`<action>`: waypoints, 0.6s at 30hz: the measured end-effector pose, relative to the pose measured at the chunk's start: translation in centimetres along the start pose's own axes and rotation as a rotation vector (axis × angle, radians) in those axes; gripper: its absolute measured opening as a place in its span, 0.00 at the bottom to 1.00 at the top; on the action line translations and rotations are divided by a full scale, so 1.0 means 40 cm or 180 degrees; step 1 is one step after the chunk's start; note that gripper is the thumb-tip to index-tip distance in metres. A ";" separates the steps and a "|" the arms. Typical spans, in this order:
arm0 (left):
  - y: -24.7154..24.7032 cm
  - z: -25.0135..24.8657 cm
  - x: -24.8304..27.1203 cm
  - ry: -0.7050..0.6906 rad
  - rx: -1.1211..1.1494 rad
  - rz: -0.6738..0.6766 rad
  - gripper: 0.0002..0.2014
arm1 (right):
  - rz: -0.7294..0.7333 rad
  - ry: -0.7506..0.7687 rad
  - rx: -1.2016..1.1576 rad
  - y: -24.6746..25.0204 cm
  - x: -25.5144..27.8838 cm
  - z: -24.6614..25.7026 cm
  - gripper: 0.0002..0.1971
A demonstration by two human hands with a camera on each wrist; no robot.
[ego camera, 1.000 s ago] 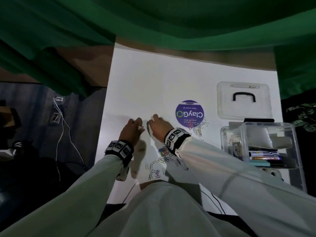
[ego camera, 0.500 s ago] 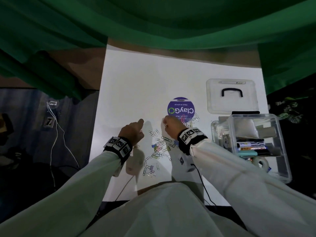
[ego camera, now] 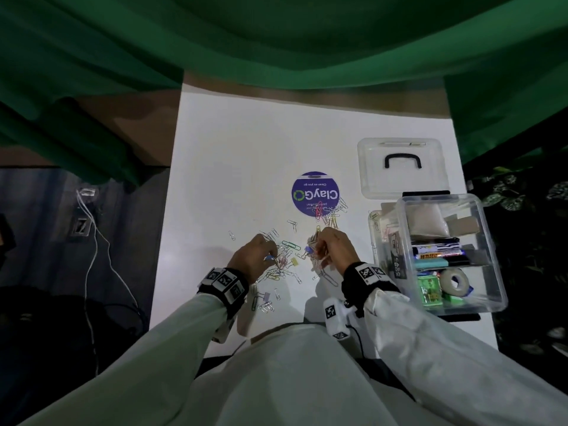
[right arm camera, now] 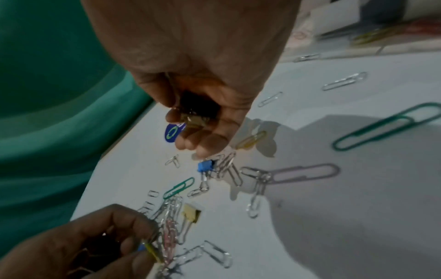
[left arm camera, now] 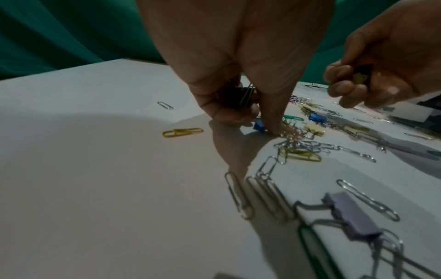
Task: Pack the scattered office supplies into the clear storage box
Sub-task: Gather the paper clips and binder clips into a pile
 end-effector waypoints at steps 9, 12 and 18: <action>-0.008 0.018 -0.001 0.0057 -0.0190 -0.0006 0.10 | 0.0763 0.1020 0.3341 -0.057 -0.019 -0.021 0.15; -0.007 0.011 -0.002 0.0136 -0.0190 -0.0009 0.10 | 0.0871 0.1175 0.3645 -0.078 -0.026 -0.016 0.08; 0.020 -0.001 0.005 0.0263 0.0075 -0.0001 0.12 | 0.0940 0.0803 0.3250 -0.070 -0.018 -0.003 0.11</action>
Point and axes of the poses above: each hand's wrist, its own x-axis away from the middle knuckle, its own y-axis out of the back of the hand, z = x × y, the point moved 8 cm from there along -x, towards the middle knuckle, and after that the axes turned 10 degrees about -x, right-handed, at the moved point
